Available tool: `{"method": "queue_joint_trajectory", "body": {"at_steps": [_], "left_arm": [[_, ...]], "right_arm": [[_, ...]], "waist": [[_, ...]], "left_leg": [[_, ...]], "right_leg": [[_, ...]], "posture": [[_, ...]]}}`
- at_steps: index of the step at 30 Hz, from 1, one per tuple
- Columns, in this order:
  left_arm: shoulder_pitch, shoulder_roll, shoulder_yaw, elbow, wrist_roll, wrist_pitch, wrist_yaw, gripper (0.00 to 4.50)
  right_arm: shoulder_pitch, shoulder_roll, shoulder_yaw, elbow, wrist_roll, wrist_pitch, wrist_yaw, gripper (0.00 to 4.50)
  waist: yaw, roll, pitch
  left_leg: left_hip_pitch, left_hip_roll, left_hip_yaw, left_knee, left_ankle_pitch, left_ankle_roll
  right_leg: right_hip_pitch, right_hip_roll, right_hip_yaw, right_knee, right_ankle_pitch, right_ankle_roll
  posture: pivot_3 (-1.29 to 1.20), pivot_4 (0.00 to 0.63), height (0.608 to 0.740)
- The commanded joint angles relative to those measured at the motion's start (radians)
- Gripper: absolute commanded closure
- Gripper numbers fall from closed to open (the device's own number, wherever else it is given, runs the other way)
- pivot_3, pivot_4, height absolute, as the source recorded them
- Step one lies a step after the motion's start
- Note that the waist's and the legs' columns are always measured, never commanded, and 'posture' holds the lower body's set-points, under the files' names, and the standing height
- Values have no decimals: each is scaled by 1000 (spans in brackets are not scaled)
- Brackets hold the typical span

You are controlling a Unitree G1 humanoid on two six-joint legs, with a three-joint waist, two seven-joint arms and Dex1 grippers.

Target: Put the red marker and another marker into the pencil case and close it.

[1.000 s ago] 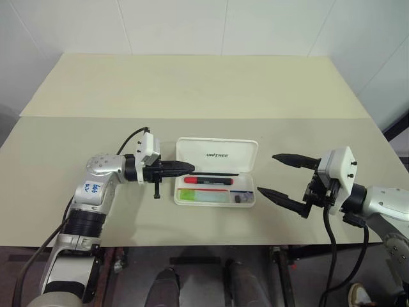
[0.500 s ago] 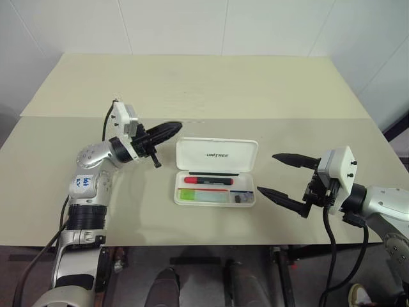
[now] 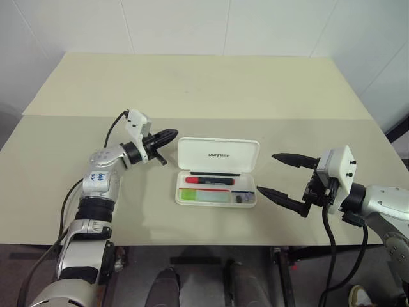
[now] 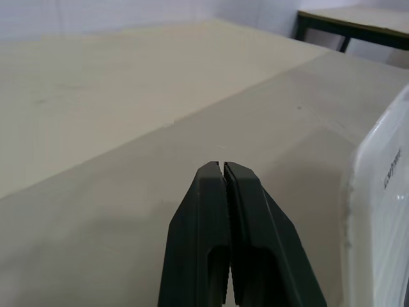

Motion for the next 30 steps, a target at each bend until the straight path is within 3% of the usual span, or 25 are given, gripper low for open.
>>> {"method": "queue_joint_trajectory", "body": {"at_steps": [1,30], "left_arm": [[-44,-5,-9,8,5,-11,-33,4465],[93,123,-105,-257,-52,4,-477,4465]], "right_arm": [[-1,0,-17,-36,11,-3,-10,0],[-8,8,-5,-33,9,-6,-14,0]], "waist": [[-2,0,0],[-1,0,0]], "left_leg": [[0,0,0,0,0,0],[0,0,0,-1,0,0]], "right_leg": [[0,0,0,0,0,0],[0,0,0,-1,0,0]], "posture": [[0,150,740],[0,150,740]]}}
